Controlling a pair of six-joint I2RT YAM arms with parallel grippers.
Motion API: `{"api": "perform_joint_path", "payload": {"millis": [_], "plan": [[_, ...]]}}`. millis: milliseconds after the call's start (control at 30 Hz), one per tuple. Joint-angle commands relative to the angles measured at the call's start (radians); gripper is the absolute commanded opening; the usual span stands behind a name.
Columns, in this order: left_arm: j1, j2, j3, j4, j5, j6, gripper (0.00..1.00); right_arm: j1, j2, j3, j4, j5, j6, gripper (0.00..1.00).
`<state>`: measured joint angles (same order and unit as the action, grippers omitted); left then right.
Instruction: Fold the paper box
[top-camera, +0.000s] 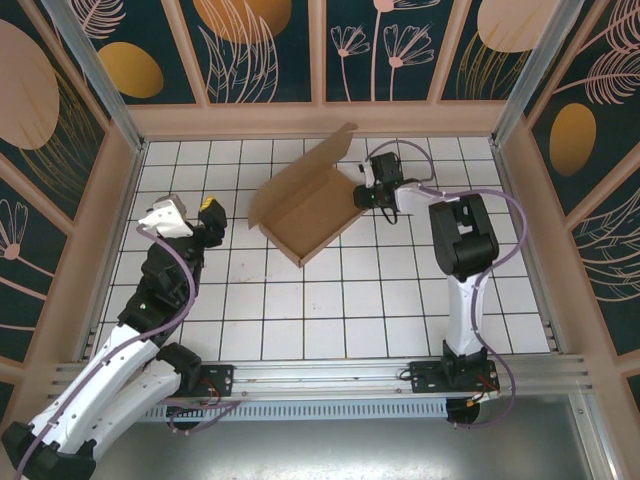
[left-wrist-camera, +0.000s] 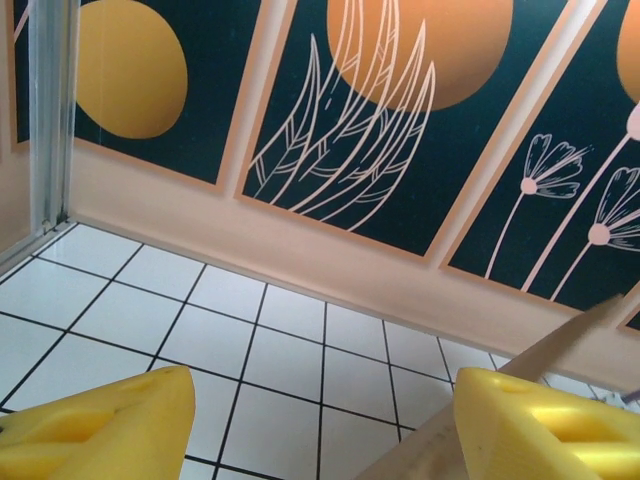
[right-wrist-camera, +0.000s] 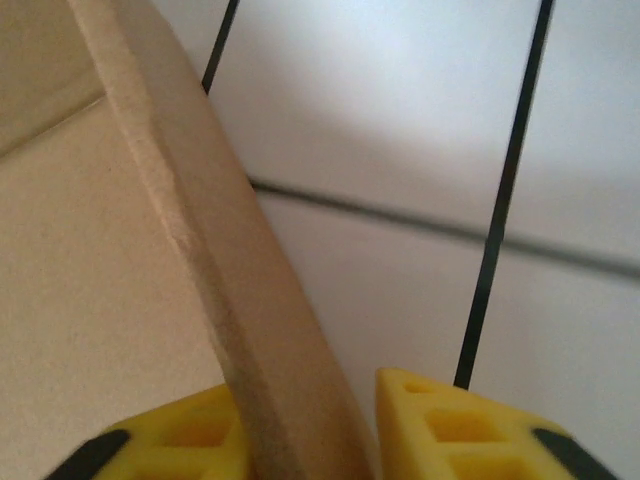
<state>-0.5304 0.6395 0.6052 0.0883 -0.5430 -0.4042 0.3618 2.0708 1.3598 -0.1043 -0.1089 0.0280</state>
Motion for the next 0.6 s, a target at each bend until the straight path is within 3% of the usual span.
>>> {"api": "perform_joint_path", "payload": {"millis": [0,67,167,267,433,567], "plan": [[-0.006,-0.024,-0.015,0.048,-0.001,0.004,0.69,0.065,-0.117,-0.093,-0.033,0.071,0.074,0.27],[-0.006,-0.029,-0.015,0.048,-0.001,0.007,0.69,0.102,-0.164,-0.123,-0.081,0.099,0.072,0.31],[-0.006,-0.038,-0.017,0.048,-0.007,0.01,0.69,0.117,-0.207,-0.147,-0.152,0.069,0.075,0.5],[-0.006,-0.04,-0.021,0.054,-0.006,0.01,0.69,0.117,-0.243,-0.169,-0.144,0.073,0.043,0.57],[-0.006,-0.04,-0.025,0.062,-0.016,0.018,0.69,0.111,-0.172,-0.067,-0.154,0.097,0.023,0.53],[-0.006,-0.041,-0.031,0.063,-0.033,0.029,0.69,0.109,-0.06,0.052,-0.178,0.109,0.027,0.37]]}}
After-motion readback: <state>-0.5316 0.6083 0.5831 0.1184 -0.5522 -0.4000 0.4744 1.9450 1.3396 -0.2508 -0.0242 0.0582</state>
